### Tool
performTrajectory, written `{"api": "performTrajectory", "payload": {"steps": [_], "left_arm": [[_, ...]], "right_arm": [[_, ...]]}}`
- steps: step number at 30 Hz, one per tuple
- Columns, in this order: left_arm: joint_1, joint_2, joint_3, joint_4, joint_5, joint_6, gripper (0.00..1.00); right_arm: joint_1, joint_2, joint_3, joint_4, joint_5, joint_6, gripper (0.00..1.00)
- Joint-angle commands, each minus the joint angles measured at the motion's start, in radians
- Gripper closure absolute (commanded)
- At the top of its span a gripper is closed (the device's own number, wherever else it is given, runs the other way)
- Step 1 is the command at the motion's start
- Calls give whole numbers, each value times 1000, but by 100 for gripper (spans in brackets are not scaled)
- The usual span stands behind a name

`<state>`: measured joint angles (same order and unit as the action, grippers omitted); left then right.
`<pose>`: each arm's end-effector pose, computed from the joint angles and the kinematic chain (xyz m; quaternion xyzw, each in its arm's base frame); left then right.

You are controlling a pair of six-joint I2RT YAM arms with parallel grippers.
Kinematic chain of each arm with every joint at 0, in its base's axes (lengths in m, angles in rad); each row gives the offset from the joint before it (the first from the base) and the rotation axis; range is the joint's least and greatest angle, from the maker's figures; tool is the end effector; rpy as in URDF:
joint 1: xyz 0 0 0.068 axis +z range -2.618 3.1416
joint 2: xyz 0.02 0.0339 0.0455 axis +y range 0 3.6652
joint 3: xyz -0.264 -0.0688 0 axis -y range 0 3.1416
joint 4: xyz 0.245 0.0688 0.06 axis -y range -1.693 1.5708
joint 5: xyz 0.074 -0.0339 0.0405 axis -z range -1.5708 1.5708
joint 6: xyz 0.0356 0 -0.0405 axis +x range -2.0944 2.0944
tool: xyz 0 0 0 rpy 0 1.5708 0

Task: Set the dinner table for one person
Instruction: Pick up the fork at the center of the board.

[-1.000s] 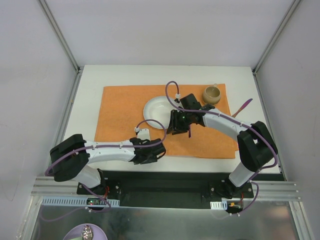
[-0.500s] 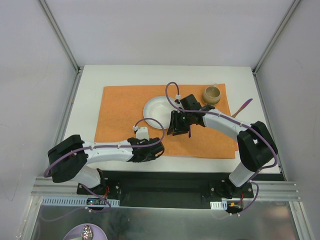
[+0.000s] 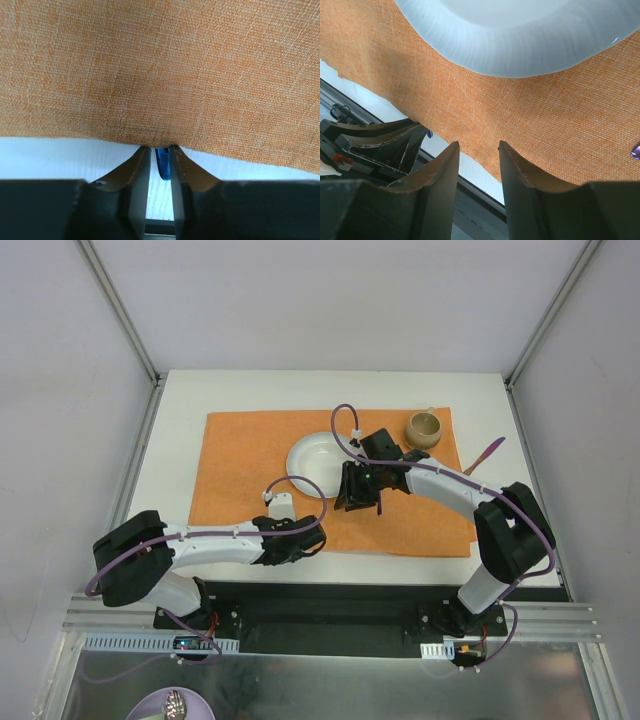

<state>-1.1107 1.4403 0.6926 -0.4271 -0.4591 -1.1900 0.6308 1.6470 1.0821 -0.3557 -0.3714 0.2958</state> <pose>0.1238 -0.2143 0.1549 -0.0826 0.9522 -0.0838 0.2818 0.2702 0.2133 0.2110 -0.2134 0.9085 0.2968 0.2026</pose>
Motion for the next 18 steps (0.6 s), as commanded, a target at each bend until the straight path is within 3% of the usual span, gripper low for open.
{"api": "performTrajectory", "payload": {"steps": [1, 10, 18], "left_arm": [[12, 78, -77, 7, 80, -33, 83], [12, 86, -82, 7, 94, -26, 97], [-14, 75, -97, 4, 142, -36, 98]], "right_arm": [[3, -29, -7, -8, 9, -3, 60], [3, -32, -11, -8, 11, -4, 60], [3, -33, -11, -6, 11, -6, 59]]}}
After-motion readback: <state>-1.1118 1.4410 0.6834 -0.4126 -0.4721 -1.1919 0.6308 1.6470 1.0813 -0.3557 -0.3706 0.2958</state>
